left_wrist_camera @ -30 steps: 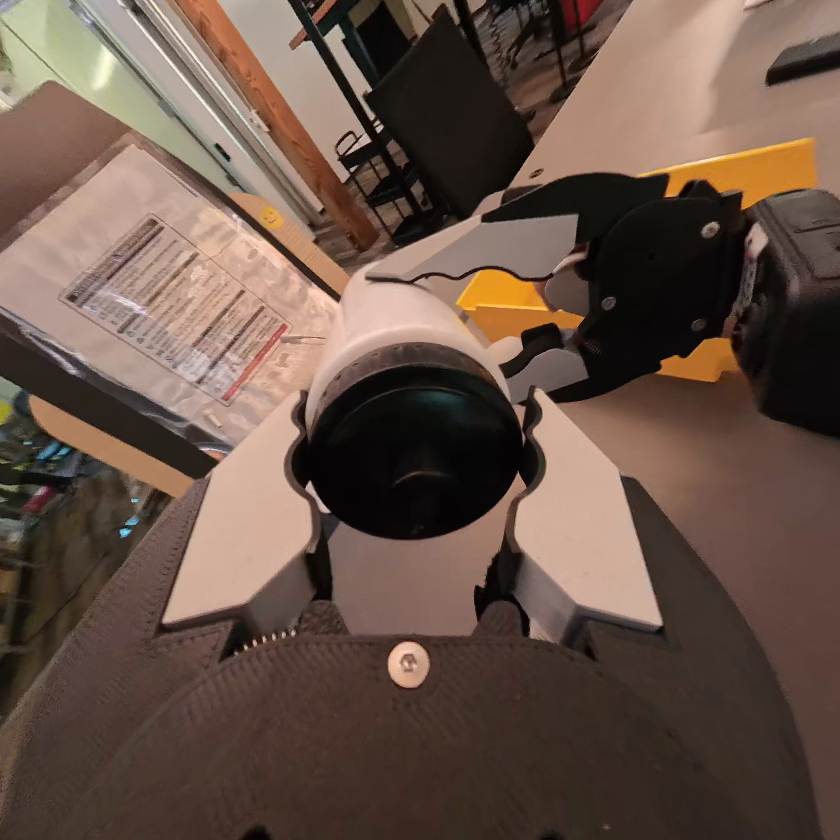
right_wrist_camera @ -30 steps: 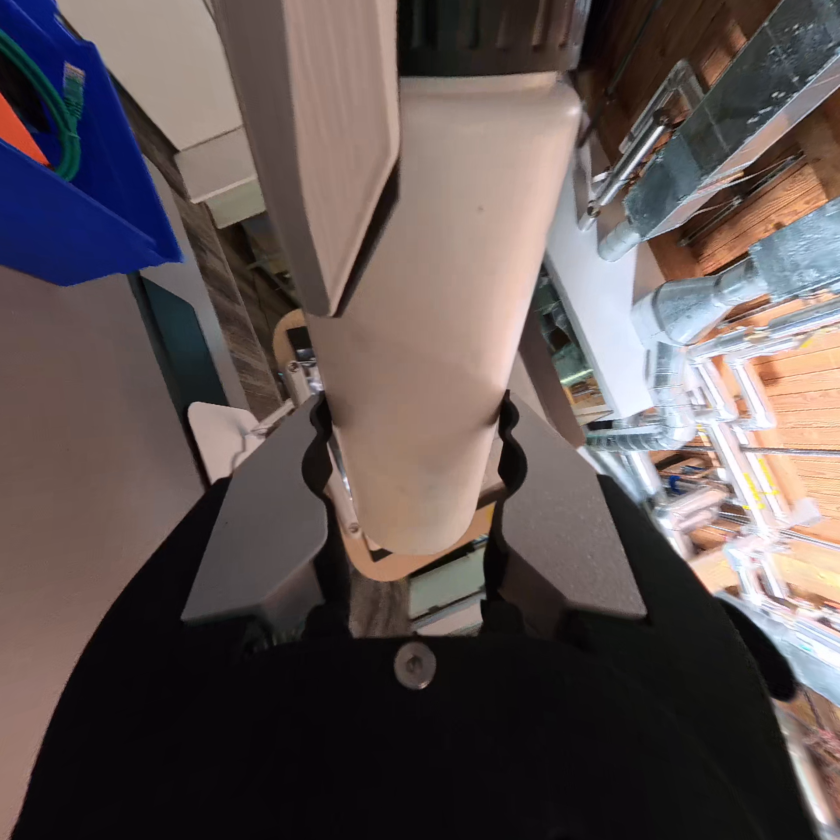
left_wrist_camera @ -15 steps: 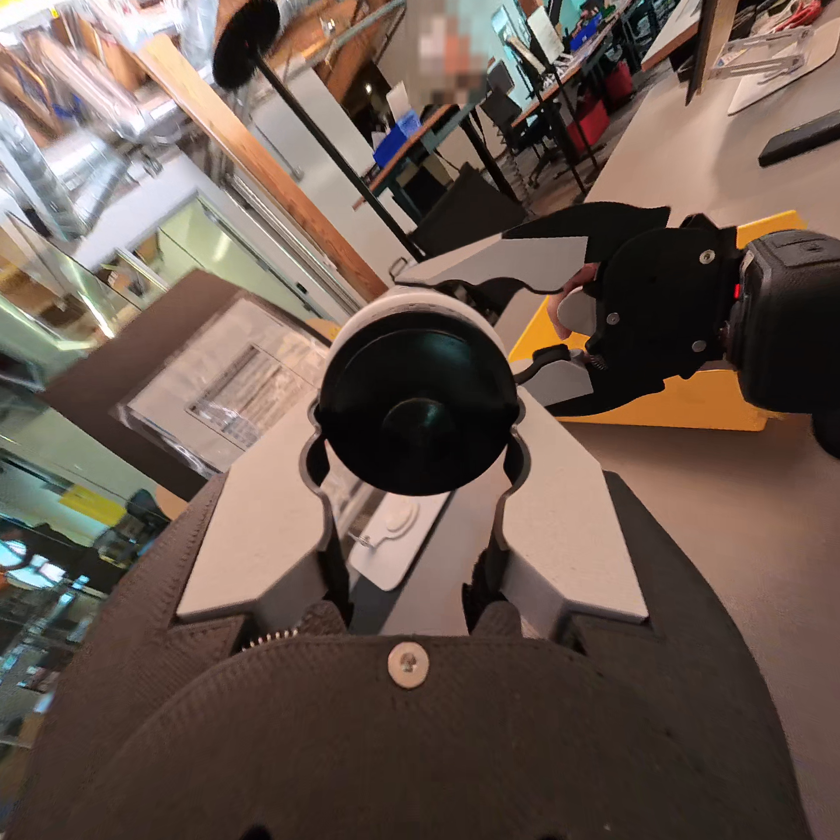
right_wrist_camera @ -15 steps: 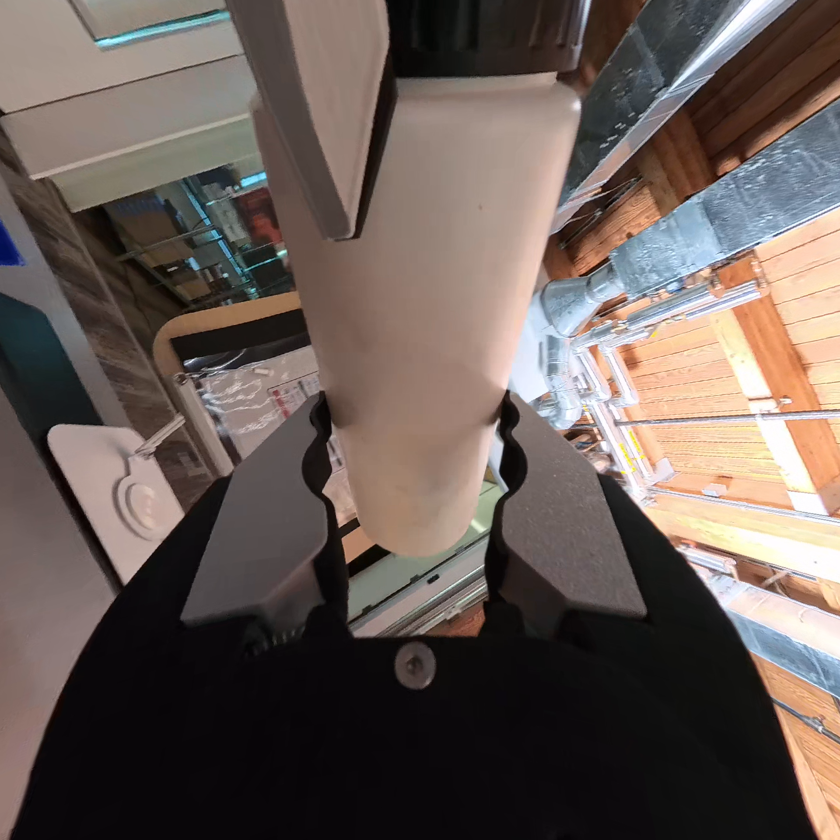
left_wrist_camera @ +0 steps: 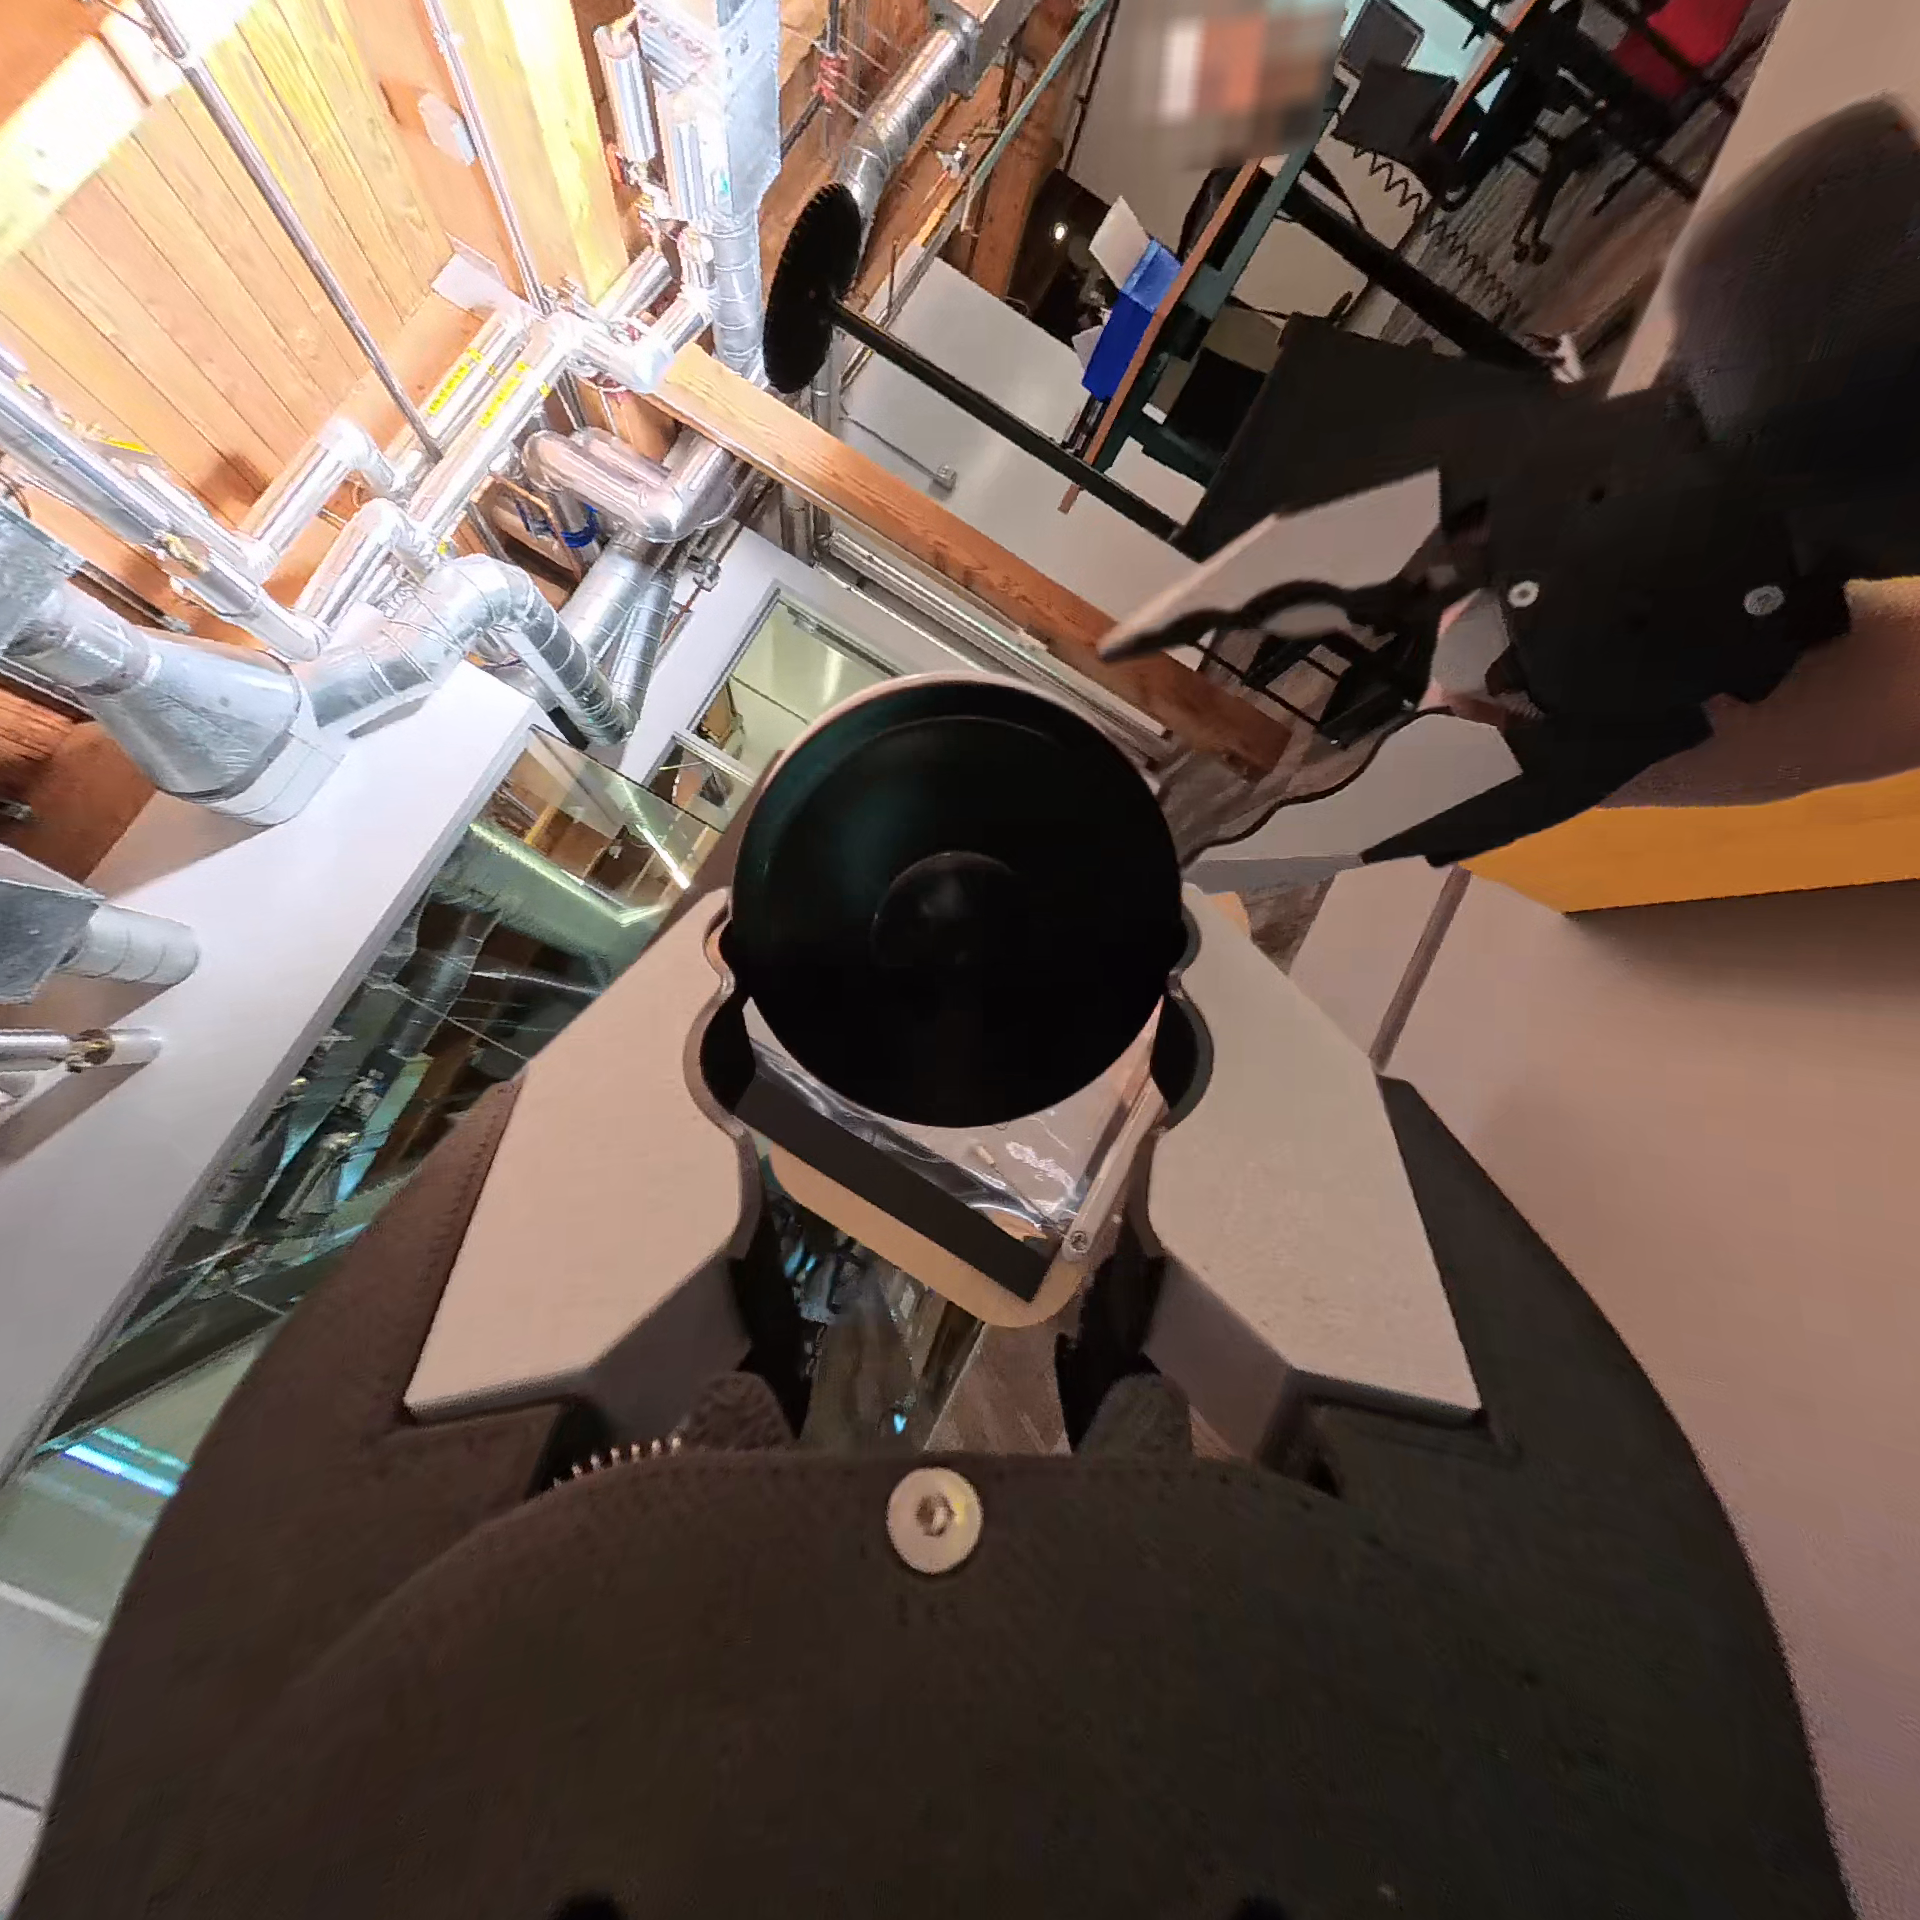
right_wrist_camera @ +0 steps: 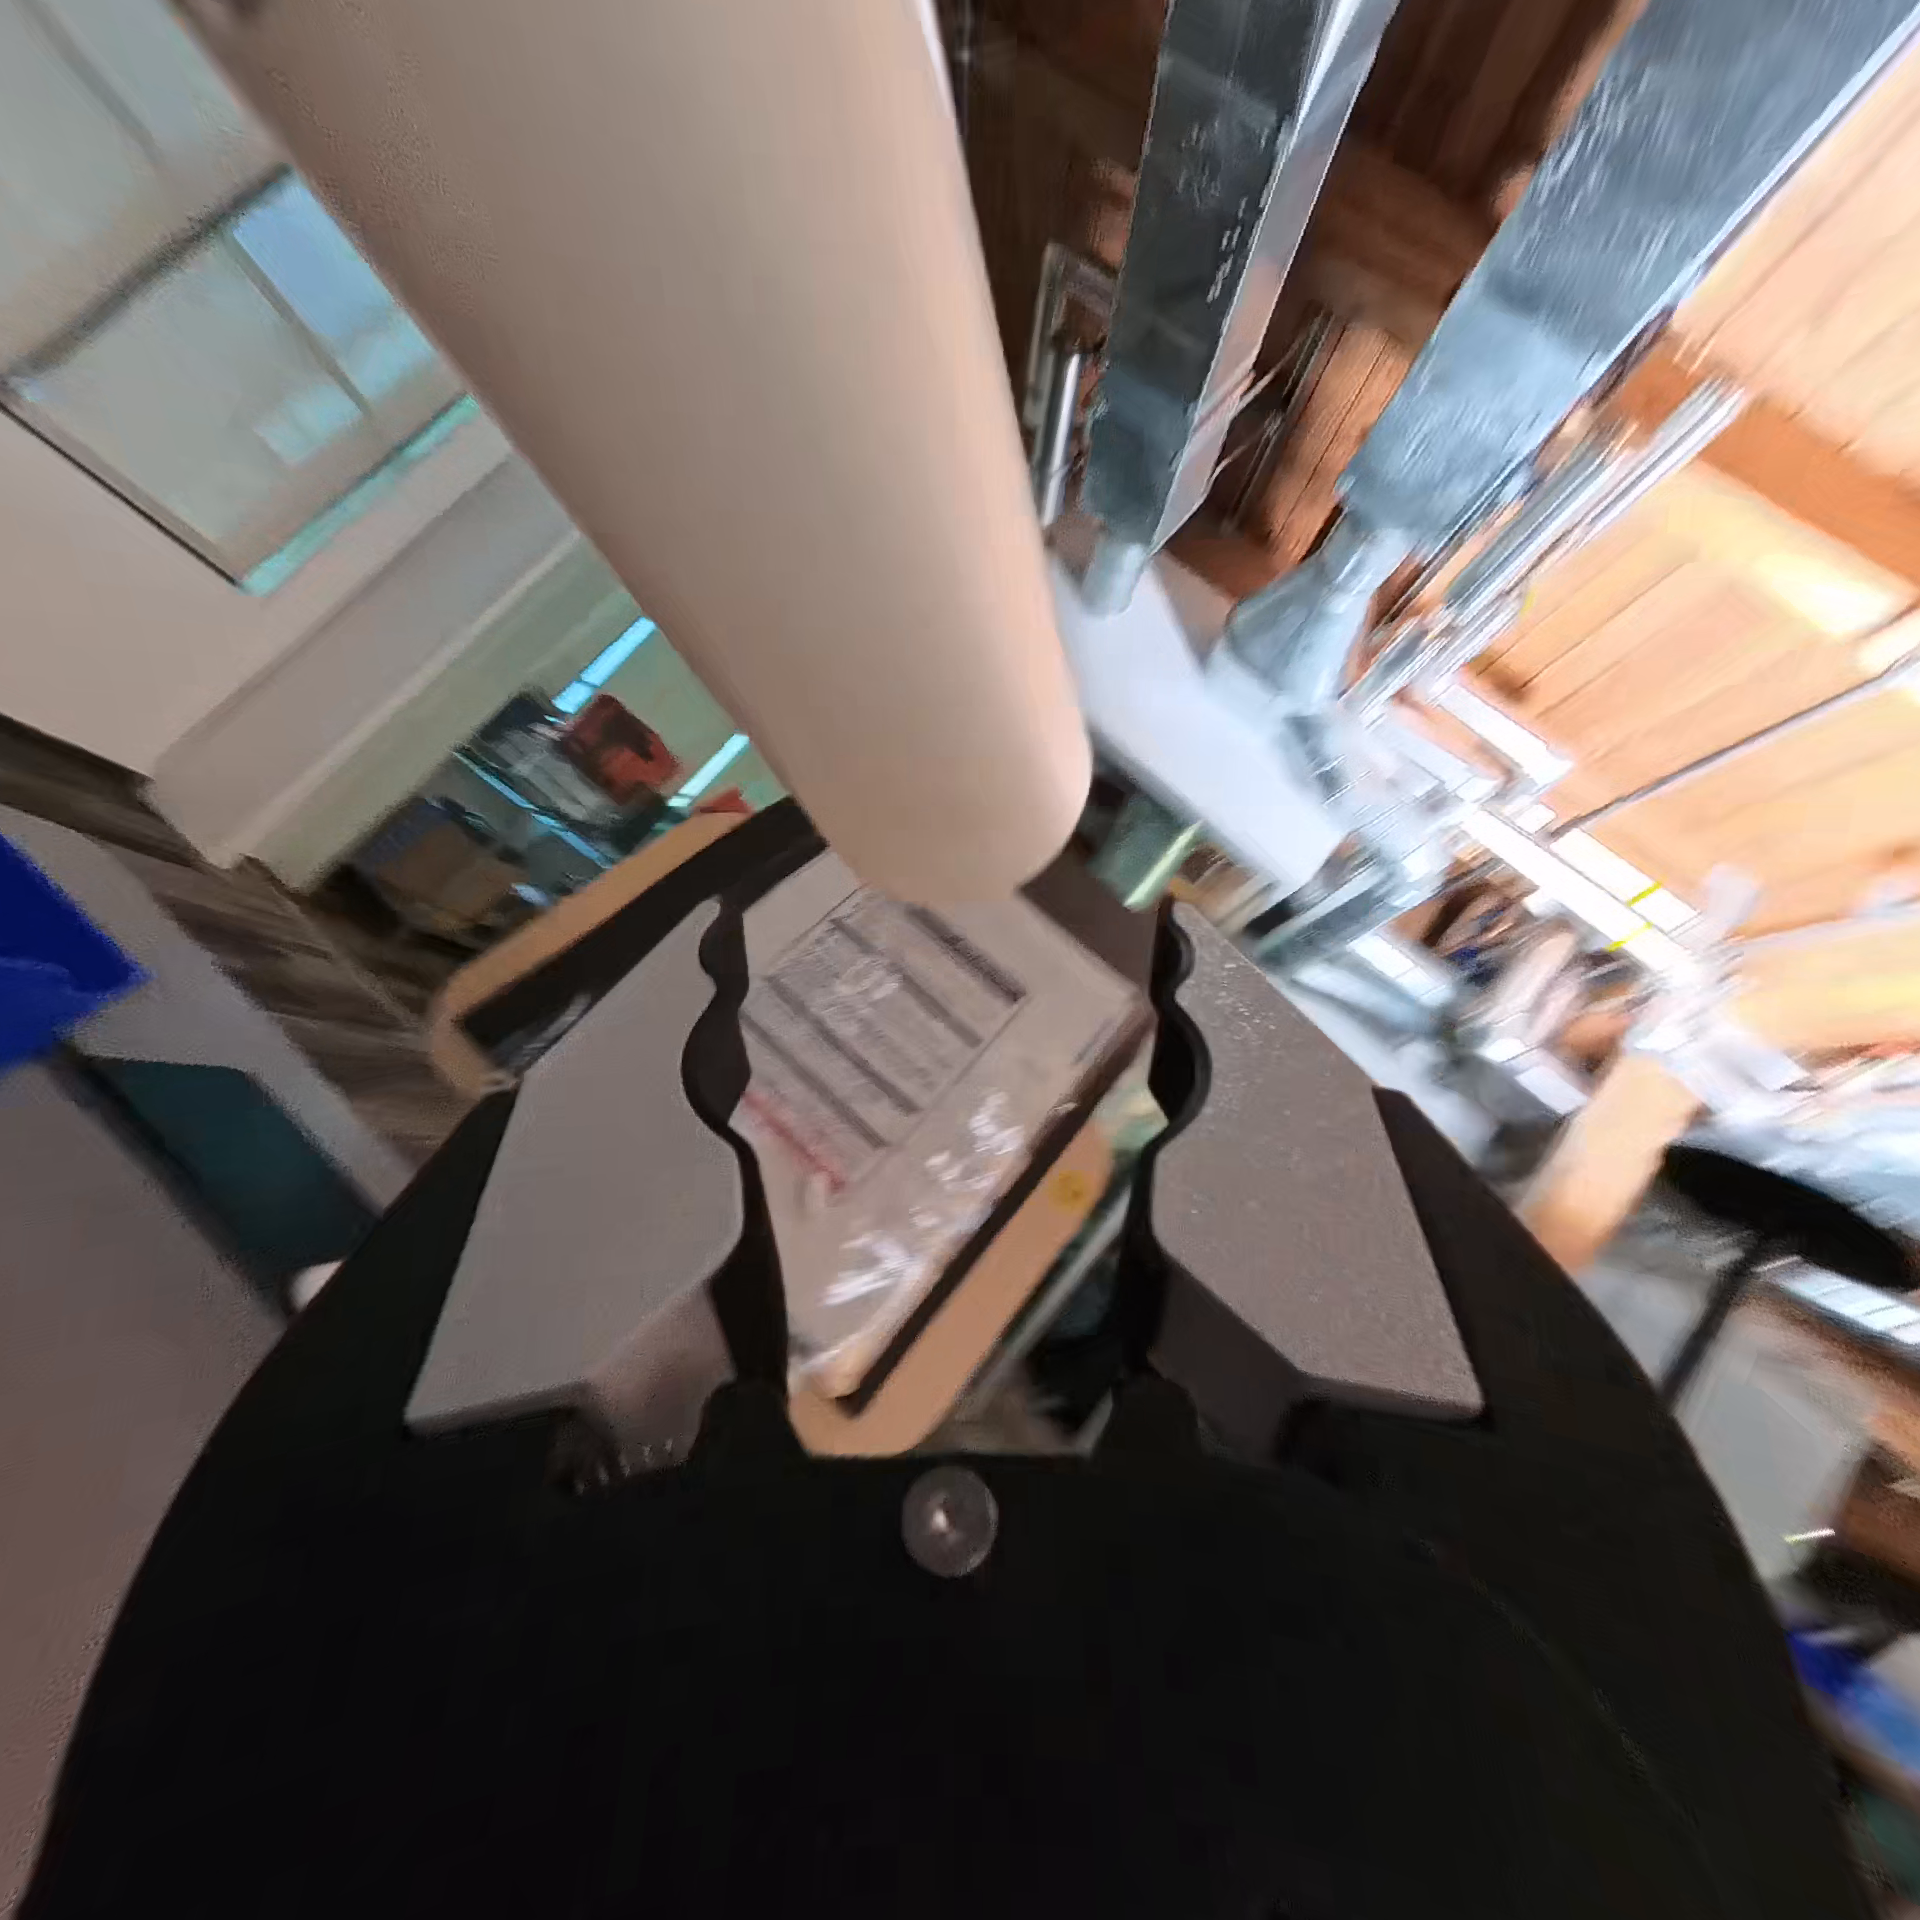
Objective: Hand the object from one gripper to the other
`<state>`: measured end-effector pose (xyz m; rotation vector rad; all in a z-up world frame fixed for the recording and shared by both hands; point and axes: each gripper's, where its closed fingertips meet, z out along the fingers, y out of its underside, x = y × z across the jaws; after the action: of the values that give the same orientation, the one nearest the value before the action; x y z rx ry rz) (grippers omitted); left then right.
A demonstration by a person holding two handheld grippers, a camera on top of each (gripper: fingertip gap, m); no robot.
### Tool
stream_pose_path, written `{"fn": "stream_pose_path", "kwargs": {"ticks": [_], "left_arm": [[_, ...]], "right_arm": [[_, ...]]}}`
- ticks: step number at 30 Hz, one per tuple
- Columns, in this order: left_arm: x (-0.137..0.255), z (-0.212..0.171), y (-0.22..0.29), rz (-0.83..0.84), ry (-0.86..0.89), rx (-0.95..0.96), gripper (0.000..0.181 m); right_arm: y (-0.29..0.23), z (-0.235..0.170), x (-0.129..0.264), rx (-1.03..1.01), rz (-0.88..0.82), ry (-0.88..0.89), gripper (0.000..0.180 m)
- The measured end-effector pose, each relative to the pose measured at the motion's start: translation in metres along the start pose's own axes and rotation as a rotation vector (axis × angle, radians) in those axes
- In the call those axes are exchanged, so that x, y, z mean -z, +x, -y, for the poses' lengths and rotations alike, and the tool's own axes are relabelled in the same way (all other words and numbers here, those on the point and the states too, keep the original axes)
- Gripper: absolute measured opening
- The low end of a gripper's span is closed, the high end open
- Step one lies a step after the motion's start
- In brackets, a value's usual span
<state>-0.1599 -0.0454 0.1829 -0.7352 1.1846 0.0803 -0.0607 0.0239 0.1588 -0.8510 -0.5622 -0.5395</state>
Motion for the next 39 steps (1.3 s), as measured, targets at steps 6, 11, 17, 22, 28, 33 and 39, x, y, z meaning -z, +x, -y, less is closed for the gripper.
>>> {"fn": "stream_pose_path", "kwargs": {"ticks": [6, 11, 17, 22, 28, 33, 39], "left_arm": [[0.003, 0.006, 0.000, 0.013, 0.001, -0.041, 0.077], [0.001, 0.010, 0.008, -0.003, 0.003, -0.065, 0.077], [-0.007, 0.005, 0.019, -0.048, -0.006, -0.066, 0.077], [-0.019, -0.016, 0.035, -0.131, -0.068, -0.033, 0.077], [-0.034, -0.070, 0.048, -0.239, -0.238, 0.173, 0.088], [-0.023, -0.078, 0.016, -0.248, -0.158, 0.532, 0.087], [-0.014, -0.056, -0.003, -0.330, 0.022, 0.873, 0.105]], "right_arm": [[-0.042, -0.006, -0.012, -1.394, 0.441, 0.032, 0.083], [-0.035, 0.027, -0.004, -2.463, 0.991, 0.334, 0.104], [-0.037, 0.064, 0.004, -2.582, 1.190, 0.408, 0.105], [-0.053, 0.070, 0.003, -2.589, 1.197, 0.247, 0.092], [-0.086, 0.010, -0.007, -2.491, 0.956, 0.005, 0.083], [-0.098, -0.029, -0.009, -1.931, 0.782, -0.182, 0.083], [-0.095, -0.019, -0.008, -1.229, 0.668, -0.200, 0.082]]}}
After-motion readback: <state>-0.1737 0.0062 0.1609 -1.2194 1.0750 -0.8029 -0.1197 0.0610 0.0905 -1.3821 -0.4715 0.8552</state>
